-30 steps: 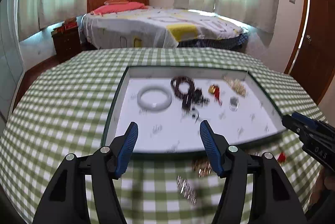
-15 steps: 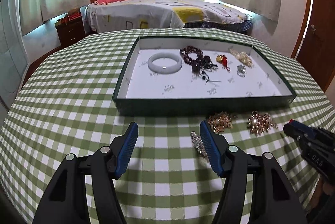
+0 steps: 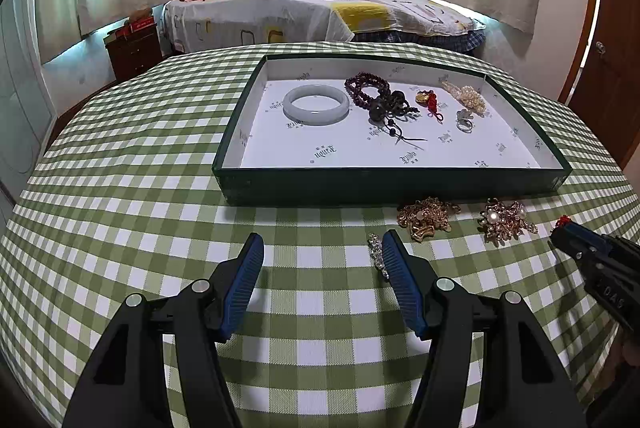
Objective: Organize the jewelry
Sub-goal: 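Grasp the gold charm with red tassel with the right tool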
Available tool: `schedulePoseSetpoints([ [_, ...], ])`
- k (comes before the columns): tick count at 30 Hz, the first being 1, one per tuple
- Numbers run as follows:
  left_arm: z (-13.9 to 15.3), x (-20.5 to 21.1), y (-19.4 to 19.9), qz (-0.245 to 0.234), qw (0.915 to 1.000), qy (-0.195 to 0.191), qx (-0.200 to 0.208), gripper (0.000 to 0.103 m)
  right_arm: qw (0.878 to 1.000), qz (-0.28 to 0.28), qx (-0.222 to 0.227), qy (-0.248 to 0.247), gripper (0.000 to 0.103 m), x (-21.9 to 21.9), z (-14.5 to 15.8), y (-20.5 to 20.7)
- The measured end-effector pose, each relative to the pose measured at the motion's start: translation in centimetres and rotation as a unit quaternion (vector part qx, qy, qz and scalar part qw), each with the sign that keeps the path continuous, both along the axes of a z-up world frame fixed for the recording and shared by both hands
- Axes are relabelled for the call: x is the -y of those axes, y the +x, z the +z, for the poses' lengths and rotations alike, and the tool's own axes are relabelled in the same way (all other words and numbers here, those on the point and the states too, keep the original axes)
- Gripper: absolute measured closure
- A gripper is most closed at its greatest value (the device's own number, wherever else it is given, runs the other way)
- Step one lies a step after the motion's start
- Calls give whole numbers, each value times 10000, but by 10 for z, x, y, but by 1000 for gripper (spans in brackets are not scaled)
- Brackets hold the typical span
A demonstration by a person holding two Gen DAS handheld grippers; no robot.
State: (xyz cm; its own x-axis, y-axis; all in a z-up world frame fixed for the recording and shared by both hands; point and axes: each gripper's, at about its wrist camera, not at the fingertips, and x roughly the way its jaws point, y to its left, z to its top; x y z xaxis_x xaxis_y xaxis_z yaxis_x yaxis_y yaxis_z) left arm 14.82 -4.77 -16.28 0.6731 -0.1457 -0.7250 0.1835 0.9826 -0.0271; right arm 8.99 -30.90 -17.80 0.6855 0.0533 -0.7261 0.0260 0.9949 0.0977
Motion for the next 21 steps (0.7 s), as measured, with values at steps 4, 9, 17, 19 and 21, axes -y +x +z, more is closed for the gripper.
schedulePoseSetpoints([
  [4, 0, 0, -1, 0, 10000, -7, -1, 43, 9998, -140, 146, 2, 78, 7, 9, -1],
  [9, 0, -1, -2, -13, 10000, -8, -23, 43, 9994, -309, 52, 151, 78, 18, 5, 5],
  [17, 0, 0, -2, -28, 10000, 13, -45, 43, 9992, -343, -74, 179, 77, 19, 2, 12],
  [19, -1, 1, -2, -37, 10000, 22, -52, 43, 9992, -348, -58, 176, 77, 19, 1, 14],
  [21, -1, 1, -2, -43, 10000, 33, -63, 43, 9994, -309, -50, 133, 78, 17, 1, 14],
])
